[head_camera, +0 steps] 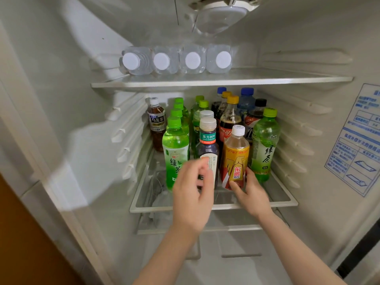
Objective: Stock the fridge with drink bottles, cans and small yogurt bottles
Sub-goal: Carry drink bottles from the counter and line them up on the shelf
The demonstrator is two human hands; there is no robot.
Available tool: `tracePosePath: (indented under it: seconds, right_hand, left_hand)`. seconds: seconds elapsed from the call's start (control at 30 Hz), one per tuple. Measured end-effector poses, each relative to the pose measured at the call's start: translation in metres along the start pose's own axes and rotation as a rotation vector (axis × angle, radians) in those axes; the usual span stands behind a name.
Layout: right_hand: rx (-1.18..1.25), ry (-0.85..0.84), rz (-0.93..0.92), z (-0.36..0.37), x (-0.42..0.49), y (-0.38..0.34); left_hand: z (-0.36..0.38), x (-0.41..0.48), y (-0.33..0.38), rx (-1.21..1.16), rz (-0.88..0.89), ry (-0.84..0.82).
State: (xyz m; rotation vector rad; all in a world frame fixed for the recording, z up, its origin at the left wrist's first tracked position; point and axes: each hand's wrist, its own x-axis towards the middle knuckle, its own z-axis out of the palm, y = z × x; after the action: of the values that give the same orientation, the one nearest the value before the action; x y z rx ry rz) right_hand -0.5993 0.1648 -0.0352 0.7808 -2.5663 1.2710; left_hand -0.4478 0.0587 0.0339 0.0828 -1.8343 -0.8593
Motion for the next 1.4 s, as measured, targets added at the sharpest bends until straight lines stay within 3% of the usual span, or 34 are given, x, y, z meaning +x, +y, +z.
tracePosePath:
  seconds: [0.07,0.2,0.27,0.4,0.5,0.63,0.77,1.0,1.13,1.4]
  right_hand:
    - [0.002,0.001,-0.014,0.000,-0.001,0.000]
    - [0.056,0.011,-0.006,-0.002,-0.003,-0.003]
    - [0.072,0.031,-0.003,-0.002,-0.004,-0.003]
    - [0.037,0.057,-0.026,-0.001,-0.005,-0.001]
    - [0.002,0.089,-0.057,0.000,-0.006,0.001]
    - [-0.013,0.131,-0.098,0.001,-0.007,0.002]
    - [-0.007,0.135,-0.090,0.000,-0.007,0.004]
    - [-0.033,0.136,-0.089,-0.001,-0.007,0.005]
    - [-0.054,0.131,-0.074,0.000,-0.008,0.004]
    - [-0.079,0.148,-0.071,-0.001,-0.011,-0.001]
  left_hand:
    - [-0.014,0.029,0.005,-0.005,0.100,0.193]
    - [-0.036,0.093,-0.002,-0.022,0.029,0.379]
    - [-0.041,0.124,-0.009,0.007,-0.043,0.331]
    - [-0.040,0.175,-0.033,0.130,-0.239,0.084]
    - [-0.040,0.207,-0.057,0.095,-0.342,-0.062]
    - [-0.032,0.239,-0.087,0.149,-0.457,-0.091]
    - [-0.021,0.261,-0.112,0.455,-0.439,-0.083]
    - [-0.009,0.277,-0.138,0.653,-0.481,-0.344]
    - [-0.011,0.269,-0.150,0.689,-0.426,-0.319]
    - [-0.019,0.233,-0.128,0.752,-0.394,-0.078]
